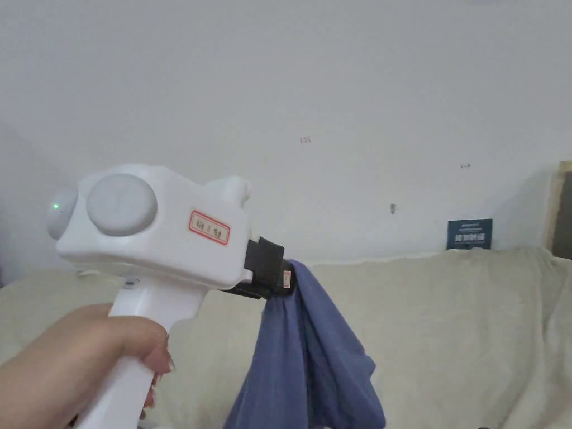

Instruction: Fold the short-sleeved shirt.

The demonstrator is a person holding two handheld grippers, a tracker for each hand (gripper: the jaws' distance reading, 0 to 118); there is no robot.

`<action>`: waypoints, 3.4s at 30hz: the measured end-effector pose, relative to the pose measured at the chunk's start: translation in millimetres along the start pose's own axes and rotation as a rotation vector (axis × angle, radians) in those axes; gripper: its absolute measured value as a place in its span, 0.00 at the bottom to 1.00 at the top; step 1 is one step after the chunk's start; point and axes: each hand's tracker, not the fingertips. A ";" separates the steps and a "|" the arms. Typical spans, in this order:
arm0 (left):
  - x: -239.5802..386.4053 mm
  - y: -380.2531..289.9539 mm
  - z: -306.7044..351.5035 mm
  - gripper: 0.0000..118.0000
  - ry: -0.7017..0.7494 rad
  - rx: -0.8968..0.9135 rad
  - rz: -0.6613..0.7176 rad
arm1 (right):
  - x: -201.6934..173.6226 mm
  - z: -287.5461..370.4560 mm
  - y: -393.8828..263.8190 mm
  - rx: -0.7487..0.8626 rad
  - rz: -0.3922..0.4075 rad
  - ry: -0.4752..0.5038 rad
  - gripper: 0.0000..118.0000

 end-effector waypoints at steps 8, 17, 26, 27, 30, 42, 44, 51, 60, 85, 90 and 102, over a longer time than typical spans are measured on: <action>24.5 -71.6 -202.3 0.05 -0.021 -0.332 0.011 | 50.3 -7.9 -25.9 -0.081 -0.023 -0.125 0.00; 1.3 -129.0 -260.9 0.97 -0.107 -0.492 0.180 | 54.7 -29.1 -42.7 -0.181 0.029 -0.104 0.00; -25.9 -117.9 -166.0 0.87 -0.115 -0.386 0.260 | 37.3 -26.9 -33.8 -0.161 0.027 -0.074 0.00; -30.8 -121.1 -147.1 0.78 -0.109 -0.356 0.244 | 35.4 -24.7 -31.5 -0.158 0.034 -0.077 0.00; -47.4 -139.3 -85.3 0.56 -0.033 -0.233 0.213 | 29.5 -16.7 -28.4 -0.154 0.053 -0.088 0.00; -62.8 -284.4 125.3 0.00 0.573 0.487 0.316 | -2.6 25.6 -39.2 0.066 0.118 -0.107 0.00; -69.2 -295.8 125.7 0.00 0.542 0.451 0.348 | -7.2 23.1 -37.6 0.066 0.120 -0.100 0.00; -82.7 -294.7 113.6 0.00 0.533 0.349 0.364 | -19.9 11.0 -35.2 0.030 0.135 -0.064 0.00; -168.7 -218.4 14.5 0.21 0.492 -0.092 0.268 | -25.4 -10.7 -50.0 -0.052 0.151 0.008 0.00; -206.1 -219.5 -120.9 0.03 0.374 -0.470 0.351 | 8.9 -59.2 -70.9 -0.154 0.105 -0.022 0.00; -204.8 -220.2 -105.7 0.03 0.370 -0.396 0.363 | 21.4 -91.9 -0.7 0.089 0.095 0.020 0.00; -201.9 -237.5 -84.5 0.03 0.280 -0.347 0.389 | -29.2 -415.6 37.1 -1.014 0.254 0.019 0.82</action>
